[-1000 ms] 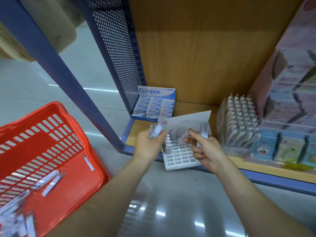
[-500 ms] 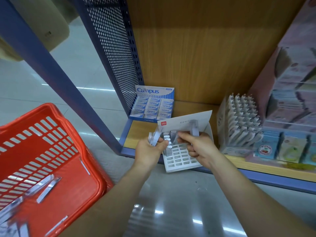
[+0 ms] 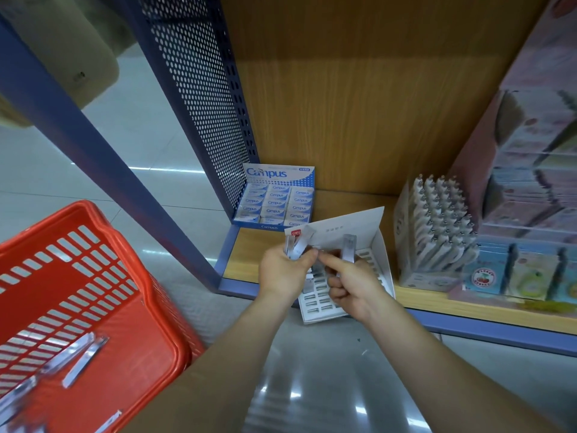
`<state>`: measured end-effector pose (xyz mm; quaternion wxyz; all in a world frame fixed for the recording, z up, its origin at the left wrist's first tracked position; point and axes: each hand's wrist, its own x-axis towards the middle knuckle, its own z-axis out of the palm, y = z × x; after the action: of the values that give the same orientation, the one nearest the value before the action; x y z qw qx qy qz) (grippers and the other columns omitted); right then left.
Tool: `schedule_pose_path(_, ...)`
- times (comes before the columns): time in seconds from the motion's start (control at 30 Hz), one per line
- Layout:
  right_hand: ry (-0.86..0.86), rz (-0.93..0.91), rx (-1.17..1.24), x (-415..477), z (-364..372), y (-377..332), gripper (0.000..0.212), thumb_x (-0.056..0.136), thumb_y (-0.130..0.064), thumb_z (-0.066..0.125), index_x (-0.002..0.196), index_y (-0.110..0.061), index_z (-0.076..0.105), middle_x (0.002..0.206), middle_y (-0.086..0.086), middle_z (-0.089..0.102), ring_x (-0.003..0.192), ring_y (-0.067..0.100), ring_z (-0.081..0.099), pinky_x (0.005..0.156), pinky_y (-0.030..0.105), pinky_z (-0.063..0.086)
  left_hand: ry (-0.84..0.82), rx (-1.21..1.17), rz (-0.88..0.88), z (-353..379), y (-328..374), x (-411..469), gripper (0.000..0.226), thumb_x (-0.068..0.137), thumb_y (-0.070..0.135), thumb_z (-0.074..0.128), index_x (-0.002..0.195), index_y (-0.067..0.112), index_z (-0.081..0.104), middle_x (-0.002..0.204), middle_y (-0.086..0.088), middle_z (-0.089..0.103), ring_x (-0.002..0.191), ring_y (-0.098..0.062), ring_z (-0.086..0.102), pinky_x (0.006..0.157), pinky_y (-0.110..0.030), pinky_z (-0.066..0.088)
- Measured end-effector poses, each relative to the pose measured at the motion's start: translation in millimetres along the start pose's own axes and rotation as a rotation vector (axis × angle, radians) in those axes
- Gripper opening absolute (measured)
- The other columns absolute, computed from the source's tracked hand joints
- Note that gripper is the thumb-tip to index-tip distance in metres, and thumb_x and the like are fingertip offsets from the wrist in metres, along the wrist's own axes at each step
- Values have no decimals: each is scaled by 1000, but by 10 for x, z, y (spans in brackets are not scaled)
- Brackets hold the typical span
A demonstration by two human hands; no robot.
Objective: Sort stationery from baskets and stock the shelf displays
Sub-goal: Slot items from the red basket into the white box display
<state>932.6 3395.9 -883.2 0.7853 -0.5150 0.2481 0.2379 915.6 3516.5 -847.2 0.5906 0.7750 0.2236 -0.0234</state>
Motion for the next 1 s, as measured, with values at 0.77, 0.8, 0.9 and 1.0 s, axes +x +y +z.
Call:
schedule_pose_path(0.77, -4, 4, 83, -172, -30, -67, 13, 93, -21, 62, 101, -13, 56, 70, 4, 51, 45, 8, 35, 37, 18, 24, 45, 65, -46, -2, 87, 27, 11, 78, 23, 78, 73, 17, 70, 77, -4, 73, 78, -25, 70, 78, -46, 58)
schedule_pose_path(0.8, -51, 20, 152, -236, -77, -87, 16, 95, -20, 58, 108, -11, 57, 72, 6, 53, 47, 10, 38, 37, 17, 25, 44, -2, -30, -12, 98, -23, 9, 80, 20, 76, 75, 15, 71, 78, -6, 74, 78, -25, 70, 79, -48, 58)
schedule_pose_path(0.9, -267, 57, 143, -447, -212, -160, 32, 97, -20, 52, 119, 0, 62, 71, 5, 53, 54, 11, 45, 38, 16, 32, -21, -145, 23, -67, 185, -174, 11, 85, 16, 72, 78, 8, 70, 75, -11, 71, 67, -19, 64, 69, -44, 57)
schedule_pose_path(1.0, -407, 54, 29, -568, -283, -209, 37, 89, -22, 59, 117, 2, 66, 69, 2, 51, 58, 10, 48, 39, 16, 35, -155, -229, 12, -111, 329, -344, 17, 90, 16, 68, 73, 14, 66, 57, 6, 64, 44, -3, 53, 41, -15, 40)
